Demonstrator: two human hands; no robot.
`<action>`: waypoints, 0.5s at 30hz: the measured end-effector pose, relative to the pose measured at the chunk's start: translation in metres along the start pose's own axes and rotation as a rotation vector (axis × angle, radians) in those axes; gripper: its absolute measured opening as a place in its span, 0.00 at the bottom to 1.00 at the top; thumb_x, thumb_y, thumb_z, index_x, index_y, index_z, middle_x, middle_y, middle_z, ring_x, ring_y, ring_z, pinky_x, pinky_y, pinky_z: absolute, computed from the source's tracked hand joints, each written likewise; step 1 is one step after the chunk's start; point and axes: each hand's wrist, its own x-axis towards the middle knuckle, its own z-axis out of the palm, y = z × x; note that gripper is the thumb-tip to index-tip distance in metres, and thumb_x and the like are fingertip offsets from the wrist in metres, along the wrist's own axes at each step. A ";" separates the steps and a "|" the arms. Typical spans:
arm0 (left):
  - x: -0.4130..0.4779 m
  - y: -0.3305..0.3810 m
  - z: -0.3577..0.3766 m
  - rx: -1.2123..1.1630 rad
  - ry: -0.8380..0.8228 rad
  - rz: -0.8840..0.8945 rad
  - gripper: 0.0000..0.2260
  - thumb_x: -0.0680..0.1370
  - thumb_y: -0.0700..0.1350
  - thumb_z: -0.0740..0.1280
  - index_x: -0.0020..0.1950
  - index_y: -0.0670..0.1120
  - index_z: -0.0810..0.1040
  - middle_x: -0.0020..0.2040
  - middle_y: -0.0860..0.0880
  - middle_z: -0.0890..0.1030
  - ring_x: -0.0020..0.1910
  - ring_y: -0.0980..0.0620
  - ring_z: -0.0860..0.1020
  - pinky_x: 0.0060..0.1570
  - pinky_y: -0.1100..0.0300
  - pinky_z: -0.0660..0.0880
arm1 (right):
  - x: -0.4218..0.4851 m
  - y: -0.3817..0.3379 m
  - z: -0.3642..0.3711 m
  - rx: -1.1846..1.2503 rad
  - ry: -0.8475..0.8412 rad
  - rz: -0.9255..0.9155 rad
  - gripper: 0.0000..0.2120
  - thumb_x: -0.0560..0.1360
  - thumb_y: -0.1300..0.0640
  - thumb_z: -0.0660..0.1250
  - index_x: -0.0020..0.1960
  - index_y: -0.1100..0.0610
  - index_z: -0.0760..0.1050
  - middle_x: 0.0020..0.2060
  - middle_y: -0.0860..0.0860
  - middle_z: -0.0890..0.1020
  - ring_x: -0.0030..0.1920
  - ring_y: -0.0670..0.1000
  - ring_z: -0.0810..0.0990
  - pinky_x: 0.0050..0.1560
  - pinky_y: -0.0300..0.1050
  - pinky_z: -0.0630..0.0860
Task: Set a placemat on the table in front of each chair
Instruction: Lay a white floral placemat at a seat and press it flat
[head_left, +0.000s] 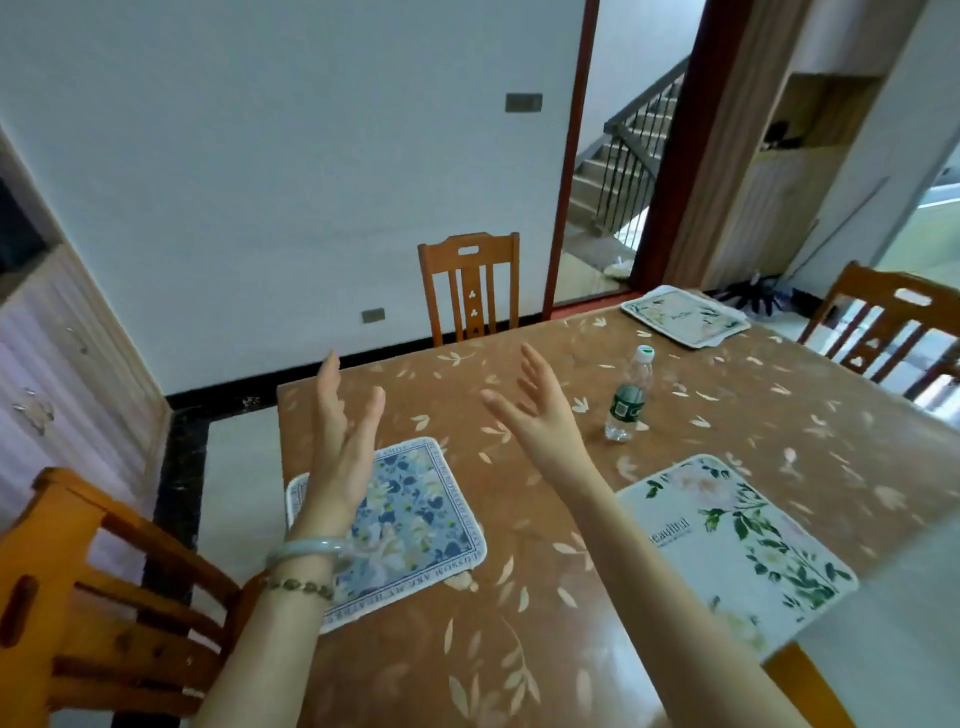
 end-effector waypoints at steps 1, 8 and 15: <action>-0.005 0.011 0.001 -0.015 -0.037 0.033 0.39 0.72 0.68 0.59 0.79 0.56 0.53 0.79 0.54 0.55 0.75 0.61 0.56 0.63 0.78 0.56 | -0.013 -0.006 -0.005 -0.003 0.062 -0.013 0.38 0.71 0.46 0.71 0.75 0.46 0.56 0.75 0.48 0.62 0.72 0.48 0.64 0.68 0.46 0.66; -0.069 0.048 0.012 -0.122 -0.278 0.134 0.33 0.76 0.63 0.61 0.78 0.56 0.56 0.78 0.55 0.59 0.74 0.62 0.60 0.66 0.70 0.58 | -0.128 -0.034 -0.039 -0.070 0.352 -0.038 0.39 0.70 0.45 0.72 0.75 0.46 0.57 0.74 0.45 0.63 0.69 0.43 0.66 0.67 0.39 0.67; -0.145 0.068 0.052 -0.260 -0.530 0.150 0.26 0.75 0.65 0.61 0.71 0.68 0.59 0.74 0.62 0.63 0.72 0.66 0.62 0.71 0.61 0.60 | -0.247 -0.046 -0.097 -0.152 0.628 0.050 0.37 0.72 0.47 0.71 0.74 0.43 0.56 0.74 0.47 0.63 0.69 0.44 0.66 0.65 0.39 0.66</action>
